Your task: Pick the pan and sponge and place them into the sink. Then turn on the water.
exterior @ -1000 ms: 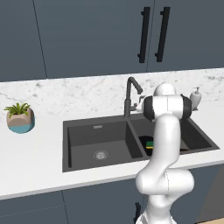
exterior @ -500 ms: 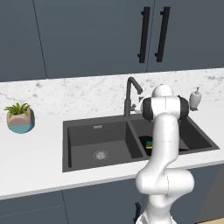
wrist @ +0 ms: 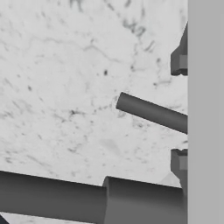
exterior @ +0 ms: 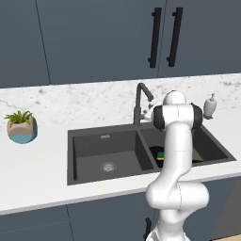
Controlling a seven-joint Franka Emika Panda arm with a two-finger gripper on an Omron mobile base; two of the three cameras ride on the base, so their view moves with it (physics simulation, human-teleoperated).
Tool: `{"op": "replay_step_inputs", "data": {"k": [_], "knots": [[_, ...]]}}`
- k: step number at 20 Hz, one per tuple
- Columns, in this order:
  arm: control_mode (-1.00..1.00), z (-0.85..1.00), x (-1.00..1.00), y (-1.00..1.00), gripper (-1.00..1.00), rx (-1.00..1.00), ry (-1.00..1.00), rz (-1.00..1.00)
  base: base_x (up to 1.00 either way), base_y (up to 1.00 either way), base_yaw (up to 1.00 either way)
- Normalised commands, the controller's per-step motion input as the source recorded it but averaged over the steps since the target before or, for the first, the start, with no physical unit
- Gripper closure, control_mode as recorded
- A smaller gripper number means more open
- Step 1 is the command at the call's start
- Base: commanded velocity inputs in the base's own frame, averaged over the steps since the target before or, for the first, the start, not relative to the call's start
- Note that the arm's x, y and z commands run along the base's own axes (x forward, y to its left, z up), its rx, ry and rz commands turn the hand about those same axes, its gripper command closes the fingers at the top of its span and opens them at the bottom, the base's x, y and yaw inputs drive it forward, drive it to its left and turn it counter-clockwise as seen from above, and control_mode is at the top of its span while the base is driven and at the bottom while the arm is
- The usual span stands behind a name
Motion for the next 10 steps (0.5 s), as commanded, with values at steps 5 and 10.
{"op": "replay_step_inputs", "data": {"k": [5, 10], "knots": [[-1.0, -0.1, 0.25, 0.0, 1.0, 0.0, 0.0, -0.02, 0.0, 0.0, 0.0], [-1.0, -0.08, 0.19, -0.03, 1.0, 0.0, 0.0, -0.02, 0.0, 0.0, 0.0]]}}
